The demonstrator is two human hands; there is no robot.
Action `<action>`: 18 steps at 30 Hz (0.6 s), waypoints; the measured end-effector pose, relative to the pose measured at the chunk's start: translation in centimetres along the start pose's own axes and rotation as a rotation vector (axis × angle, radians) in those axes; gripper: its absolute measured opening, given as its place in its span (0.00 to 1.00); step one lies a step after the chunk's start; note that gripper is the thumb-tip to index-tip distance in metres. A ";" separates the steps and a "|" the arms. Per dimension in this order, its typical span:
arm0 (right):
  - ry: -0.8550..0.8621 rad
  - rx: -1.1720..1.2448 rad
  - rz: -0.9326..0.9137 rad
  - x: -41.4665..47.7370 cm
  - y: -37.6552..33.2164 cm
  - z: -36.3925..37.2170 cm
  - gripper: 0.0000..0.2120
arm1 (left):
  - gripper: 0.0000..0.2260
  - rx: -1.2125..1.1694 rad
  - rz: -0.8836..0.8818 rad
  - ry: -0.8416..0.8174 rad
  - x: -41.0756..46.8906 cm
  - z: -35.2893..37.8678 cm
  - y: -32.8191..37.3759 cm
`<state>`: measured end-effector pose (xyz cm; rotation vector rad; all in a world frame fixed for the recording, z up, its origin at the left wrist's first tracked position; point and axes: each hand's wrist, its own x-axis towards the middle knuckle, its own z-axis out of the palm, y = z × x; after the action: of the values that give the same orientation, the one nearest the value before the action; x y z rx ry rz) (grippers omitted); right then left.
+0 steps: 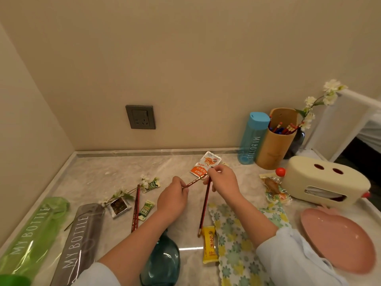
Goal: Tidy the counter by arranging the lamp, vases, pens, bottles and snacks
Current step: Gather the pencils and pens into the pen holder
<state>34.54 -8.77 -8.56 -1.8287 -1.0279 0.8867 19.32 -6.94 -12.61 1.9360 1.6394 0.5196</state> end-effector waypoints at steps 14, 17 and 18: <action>-0.038 0.388 -0.224 -1.7 -5.6 -4.6 0.15 | 0.10 -0.861 -0.186 -0.107 1.2 -2.3 9.4; -0.060 0.328 -0.230 -1.8 -5.2 -5.7 0.12 | 0.09 -0.954 -0.172 -0.080 1.6 -2.5 11.1; -0.064 0.291 -0.242 -1.8 -5.1 -6.0 0.10 | 0.09 -0.971 -0.158 -0.066 1.6 -2.5 11.7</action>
<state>37.44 -10.74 -1.29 -1.4102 -1.0728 0.8992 27.16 -6.23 -3.44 1.0775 1.1380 0.9483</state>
